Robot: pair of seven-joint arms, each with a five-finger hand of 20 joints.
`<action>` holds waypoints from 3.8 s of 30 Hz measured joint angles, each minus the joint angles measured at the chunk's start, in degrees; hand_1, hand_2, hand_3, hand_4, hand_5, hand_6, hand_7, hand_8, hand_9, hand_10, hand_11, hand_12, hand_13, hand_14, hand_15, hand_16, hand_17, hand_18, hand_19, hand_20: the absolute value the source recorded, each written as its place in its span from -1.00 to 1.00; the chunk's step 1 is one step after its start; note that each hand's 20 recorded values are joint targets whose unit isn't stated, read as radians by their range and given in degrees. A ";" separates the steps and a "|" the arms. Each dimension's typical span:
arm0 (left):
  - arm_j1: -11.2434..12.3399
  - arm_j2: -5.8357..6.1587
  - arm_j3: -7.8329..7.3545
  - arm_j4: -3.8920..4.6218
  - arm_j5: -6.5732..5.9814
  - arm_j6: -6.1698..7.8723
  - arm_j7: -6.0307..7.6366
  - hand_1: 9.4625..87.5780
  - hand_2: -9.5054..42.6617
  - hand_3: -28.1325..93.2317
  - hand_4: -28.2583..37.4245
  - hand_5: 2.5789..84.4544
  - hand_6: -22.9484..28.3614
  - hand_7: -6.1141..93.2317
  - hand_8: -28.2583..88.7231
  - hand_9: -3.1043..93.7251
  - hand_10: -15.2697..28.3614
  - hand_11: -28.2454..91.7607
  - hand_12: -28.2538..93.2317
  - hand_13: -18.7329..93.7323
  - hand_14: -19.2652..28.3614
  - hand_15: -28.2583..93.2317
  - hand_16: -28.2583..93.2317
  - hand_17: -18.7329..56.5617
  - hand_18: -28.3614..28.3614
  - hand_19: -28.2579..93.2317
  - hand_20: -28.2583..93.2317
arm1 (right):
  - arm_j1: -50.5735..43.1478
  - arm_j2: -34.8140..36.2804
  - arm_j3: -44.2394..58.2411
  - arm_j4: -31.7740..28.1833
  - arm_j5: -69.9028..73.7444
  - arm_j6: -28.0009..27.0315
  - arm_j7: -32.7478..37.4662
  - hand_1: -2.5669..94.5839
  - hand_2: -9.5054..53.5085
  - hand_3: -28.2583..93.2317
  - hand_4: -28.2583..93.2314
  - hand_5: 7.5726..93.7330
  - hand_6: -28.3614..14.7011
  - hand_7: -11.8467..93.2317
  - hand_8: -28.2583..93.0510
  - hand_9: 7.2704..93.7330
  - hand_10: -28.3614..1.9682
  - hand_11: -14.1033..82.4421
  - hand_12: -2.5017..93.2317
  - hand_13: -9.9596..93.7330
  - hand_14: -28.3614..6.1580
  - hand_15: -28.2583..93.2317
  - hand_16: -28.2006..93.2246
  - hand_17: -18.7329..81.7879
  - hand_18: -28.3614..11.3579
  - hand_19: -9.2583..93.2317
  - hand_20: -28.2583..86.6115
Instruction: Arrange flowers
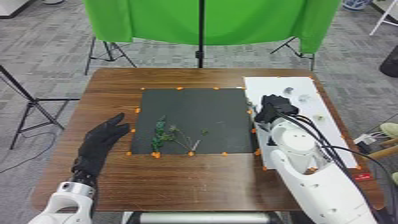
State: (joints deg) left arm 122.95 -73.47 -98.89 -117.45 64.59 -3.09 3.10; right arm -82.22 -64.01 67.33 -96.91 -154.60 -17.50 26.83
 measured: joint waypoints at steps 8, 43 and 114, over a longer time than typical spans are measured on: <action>-0.12 -0.08 0.00 0.01 0.00 0.01 -0.09 -0.73 -0.76 0.55 -0.87 -0.02 -0.01 -0.78 -0.60 -0.02 0.28 -0.33 -0.28 -0.08 0.46 -0.38 -0.44 -0.41 0.47 -0.48 -0.19 | 0.49 -1.05 0.31 0.35 6.09 2.83 -0.02 0.83 -1.00 -0.99 0.40 0.75 0.22 -0.29 -0.13 0.96 0.18 0.20 -0.39 1.00 0.55 0.54 -0.07 0.80 -0.08 1.00 0.56; -0.05 -0.13 0.03 -0.03 -0.29 -0.10 -0.27 -0.74 -0.79 0.56 -0.85 -0.03 -0.01 -0.79 -0.60 -0.05 0.25 -0.33 -0.29 -0.10 0.43 -0.39 -0.44 -0.40 0.47 -0.49 -0.18 | -9.63 -6.35 -0.54 -11.29 17.10 13.00 1.16 0.83 -1.00 -1.00 0.55 0.73 0.17 -0.16 -0.14 0.97 0.25 0.29 -0.41 1.00 0.59 0.61 -0.09 0.84 -0.07 1.00 0.64; -0.22 -0.18 -0.11 0.03 -0.40 -1.86 -0.70 -0.72 -0.78 0.53 -0.84 -0.04 0.00 -0.80 -0.59 -0.04 0.27 -0.33 -0.28 -0.09 0.45 -0.39 -0.44 -0.41 0.48 -0.48 -0.19 | -14.71 -3.39 6.20 -18.96 18.10 8.65 1.20 -0.20 -1.00 0.51 -0.66 0.26 0.15 -0.45 -0.62 0.40 -0.30 -0.34 -0.47 0.70 0.17 0.50 0.00 0.47 -0.35 1.00 0.48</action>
State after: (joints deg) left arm 122.73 -73.65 -99.00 -117.42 64.20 -4.95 2.41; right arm -96.93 -67.40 73.53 -115.86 -136.50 -8.85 28.03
